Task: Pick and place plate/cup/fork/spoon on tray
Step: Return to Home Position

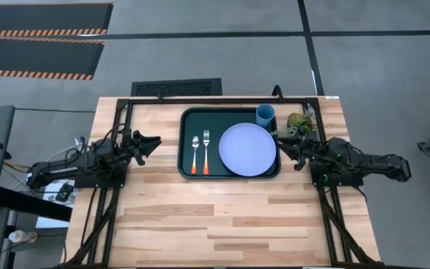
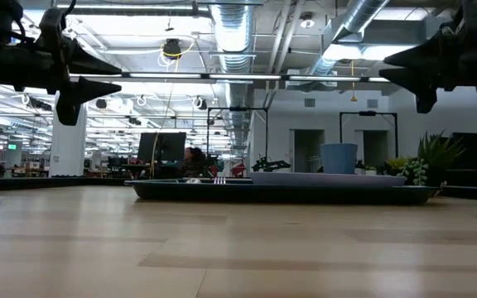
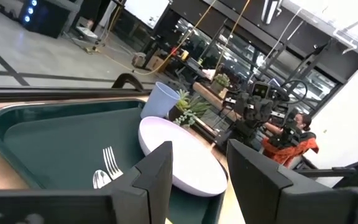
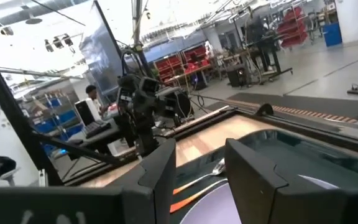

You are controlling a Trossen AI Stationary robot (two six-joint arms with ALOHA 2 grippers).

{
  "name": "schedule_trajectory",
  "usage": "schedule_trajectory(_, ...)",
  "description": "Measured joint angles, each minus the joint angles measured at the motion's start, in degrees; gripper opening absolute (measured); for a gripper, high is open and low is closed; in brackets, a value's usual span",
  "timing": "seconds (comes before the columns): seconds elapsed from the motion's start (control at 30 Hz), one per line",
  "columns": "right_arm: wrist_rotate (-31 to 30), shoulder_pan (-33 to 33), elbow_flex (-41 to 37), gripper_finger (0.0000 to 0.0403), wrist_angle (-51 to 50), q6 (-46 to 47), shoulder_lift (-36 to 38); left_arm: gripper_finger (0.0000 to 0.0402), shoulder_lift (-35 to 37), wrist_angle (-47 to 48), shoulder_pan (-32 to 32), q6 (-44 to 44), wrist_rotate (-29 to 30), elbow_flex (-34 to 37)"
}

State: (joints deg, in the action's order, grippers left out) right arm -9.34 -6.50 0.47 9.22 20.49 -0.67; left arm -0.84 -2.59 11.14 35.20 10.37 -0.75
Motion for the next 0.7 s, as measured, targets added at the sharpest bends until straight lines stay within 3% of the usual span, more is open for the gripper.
schedule_trajectory(0.7,3.5,0.1,-0.1,0.0161,-6.9,0.0,-0.1,0.0139,0.0,0.1,0.0,0.0,0.0,0.0)
